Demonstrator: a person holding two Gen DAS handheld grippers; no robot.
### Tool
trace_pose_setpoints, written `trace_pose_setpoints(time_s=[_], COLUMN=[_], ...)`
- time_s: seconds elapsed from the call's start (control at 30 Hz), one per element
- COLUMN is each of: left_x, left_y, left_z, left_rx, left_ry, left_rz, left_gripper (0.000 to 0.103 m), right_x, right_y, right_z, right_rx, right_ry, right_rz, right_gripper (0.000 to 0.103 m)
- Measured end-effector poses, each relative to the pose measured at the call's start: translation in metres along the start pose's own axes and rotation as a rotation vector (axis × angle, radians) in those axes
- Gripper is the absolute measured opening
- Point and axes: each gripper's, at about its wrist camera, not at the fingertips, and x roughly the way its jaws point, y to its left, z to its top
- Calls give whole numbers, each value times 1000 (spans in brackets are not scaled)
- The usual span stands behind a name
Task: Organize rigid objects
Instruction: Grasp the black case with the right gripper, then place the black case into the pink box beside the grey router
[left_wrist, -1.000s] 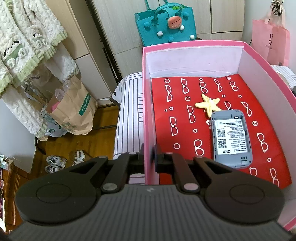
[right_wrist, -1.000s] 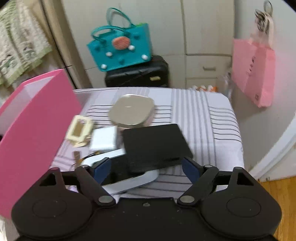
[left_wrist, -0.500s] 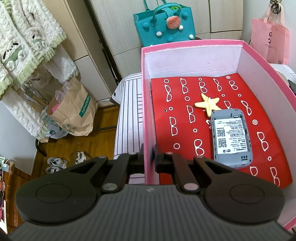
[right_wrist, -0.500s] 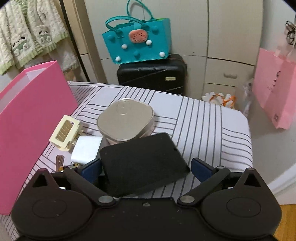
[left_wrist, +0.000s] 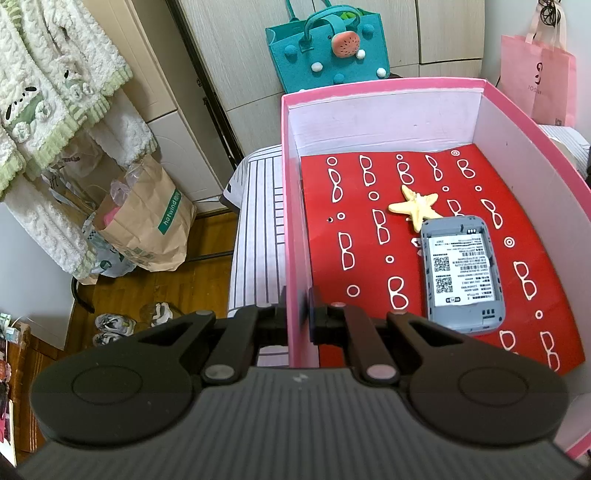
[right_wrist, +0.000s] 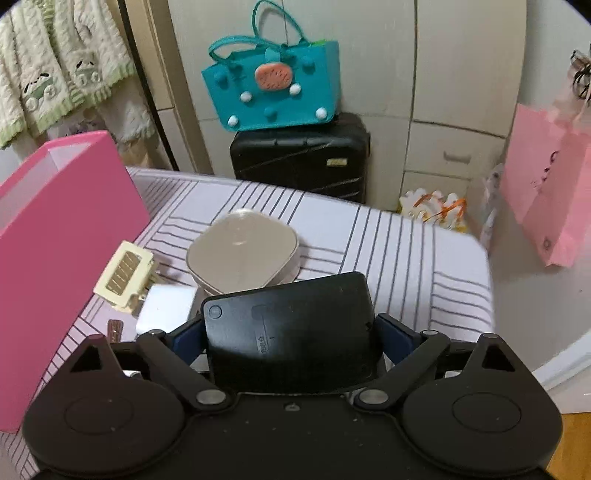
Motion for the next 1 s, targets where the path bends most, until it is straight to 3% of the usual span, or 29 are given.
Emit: trace_pose_setpoints(time_s=[0.2, 0.4, 0.57, 0.7, 0.87, 1.0], left_x=[0, -1, 0, -1, -2, -2], left_y=[0, 0, 1, 0, 1, 1], left_z=[0, 0, 1, 0, 0, 0], left_rx=[0, -8, -22, -21, -27, -30], left_ry=[3, 1, -1, -16, -16, -15], left_rz=[1, -3, -12, 1, 0, 1], left_gripper=[7, 7, 7, 7, 7, 7], right_x=[-45, -72, -57, -31, 7, 29], right_y=[48, 114, 178, 219, 255, 258], right_z=[18, 56, 87, 94, 93, 99], right_rx=[-100, -195, -269, -267, -282, -252], right_ry=[-71, -102, -19, 54, 155, 206], right_rz=[54, 238, 366, 428, 431, 444], right_gripper=[97, 97, 97, 97, 97, 97])
